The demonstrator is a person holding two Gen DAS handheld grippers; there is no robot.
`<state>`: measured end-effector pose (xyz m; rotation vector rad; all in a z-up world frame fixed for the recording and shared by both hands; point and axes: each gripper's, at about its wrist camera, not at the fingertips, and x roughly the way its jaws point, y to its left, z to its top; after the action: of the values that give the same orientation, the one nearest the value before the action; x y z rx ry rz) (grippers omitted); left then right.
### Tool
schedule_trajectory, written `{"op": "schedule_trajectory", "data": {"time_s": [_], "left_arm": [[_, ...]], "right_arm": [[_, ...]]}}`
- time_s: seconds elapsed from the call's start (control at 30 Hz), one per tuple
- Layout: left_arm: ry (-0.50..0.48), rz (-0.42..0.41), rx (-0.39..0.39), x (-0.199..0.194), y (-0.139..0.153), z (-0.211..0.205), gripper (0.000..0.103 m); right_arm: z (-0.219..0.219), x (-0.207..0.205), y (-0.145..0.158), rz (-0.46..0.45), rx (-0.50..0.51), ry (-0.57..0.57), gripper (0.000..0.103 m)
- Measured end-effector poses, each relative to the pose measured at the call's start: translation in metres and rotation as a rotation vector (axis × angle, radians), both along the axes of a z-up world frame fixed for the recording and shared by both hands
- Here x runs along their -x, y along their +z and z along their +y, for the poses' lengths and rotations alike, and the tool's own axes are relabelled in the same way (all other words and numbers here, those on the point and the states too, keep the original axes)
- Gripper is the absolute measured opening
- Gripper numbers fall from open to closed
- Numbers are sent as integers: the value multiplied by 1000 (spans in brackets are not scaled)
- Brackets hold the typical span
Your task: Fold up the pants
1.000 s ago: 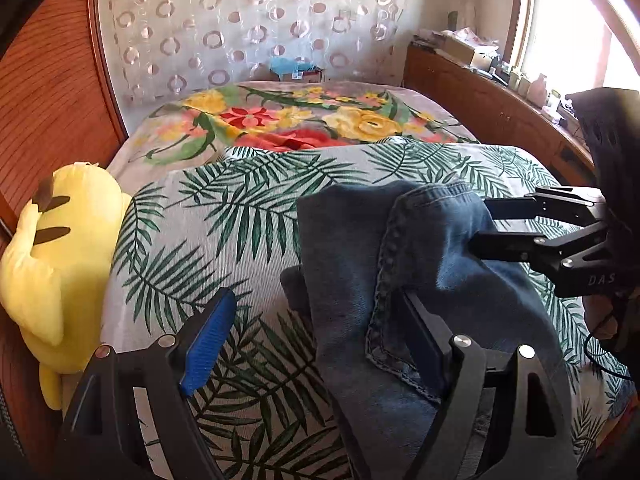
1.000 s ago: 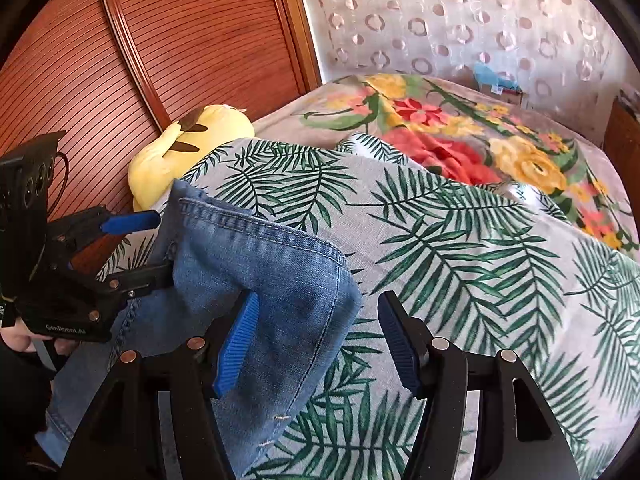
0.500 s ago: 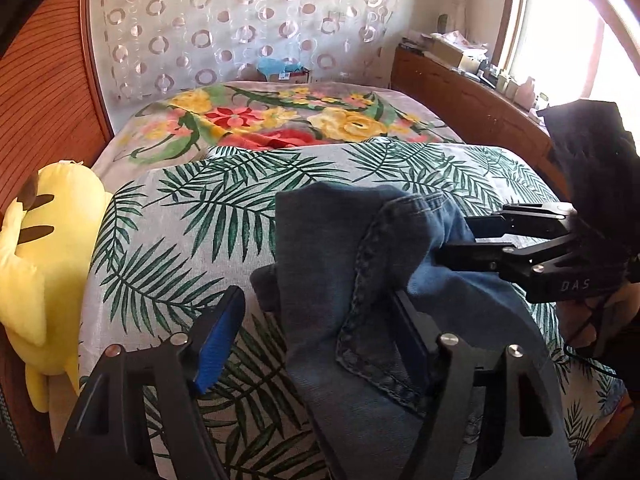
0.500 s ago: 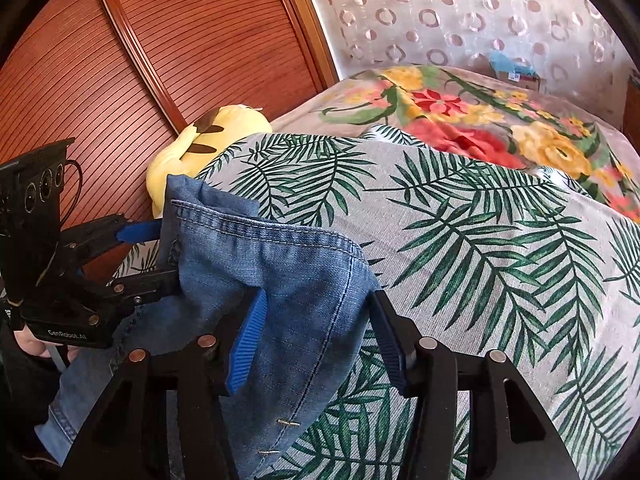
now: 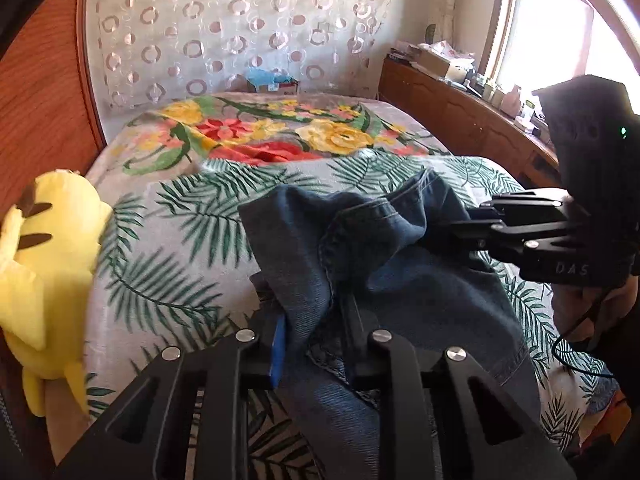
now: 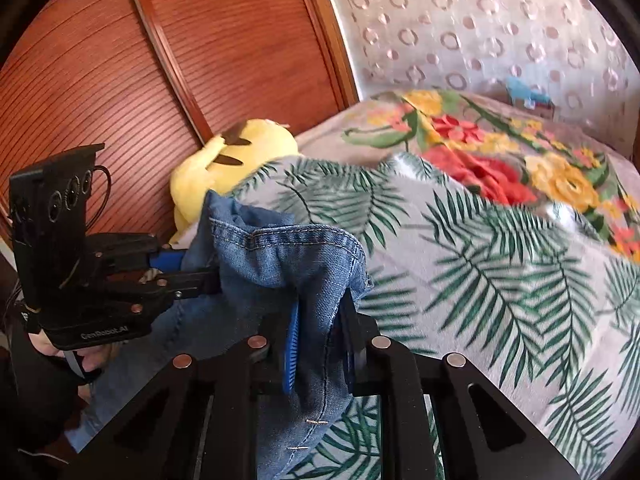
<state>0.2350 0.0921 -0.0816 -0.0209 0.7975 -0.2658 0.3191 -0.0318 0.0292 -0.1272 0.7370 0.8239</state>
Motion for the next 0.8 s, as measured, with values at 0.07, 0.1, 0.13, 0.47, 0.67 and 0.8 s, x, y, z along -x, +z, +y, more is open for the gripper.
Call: {"op": "schedule_trajectory", "data": {"time_s": [0.07, 0.1, 0.13, 0.47, 0.67, 0.8], "left_arm": [[18, -25, -3, 5, 10, 6, 22], [30, -39, -3, 8, 16, 11, 22], [38, -49, -5, 9, 20, 14, 22], [160, -134, -39, 30, 52, 70, 22], [214, -182, -63, 44, 68, 87, 22], [238, -213, -71, 55, 77, 97, 21]], "right_arm": [[6, 6, 12, -35, -3, 19, 17], [10, 7, 17, -50, -3, 29, 17], [14, 9, 24, -68, -7, 40, 17], [68, 24, 56, -172, -23, 153, 17], [82, 33, 63, -209, -40, 198, 17], [86, 39, 68, -225, -46, 229, 16]]}}
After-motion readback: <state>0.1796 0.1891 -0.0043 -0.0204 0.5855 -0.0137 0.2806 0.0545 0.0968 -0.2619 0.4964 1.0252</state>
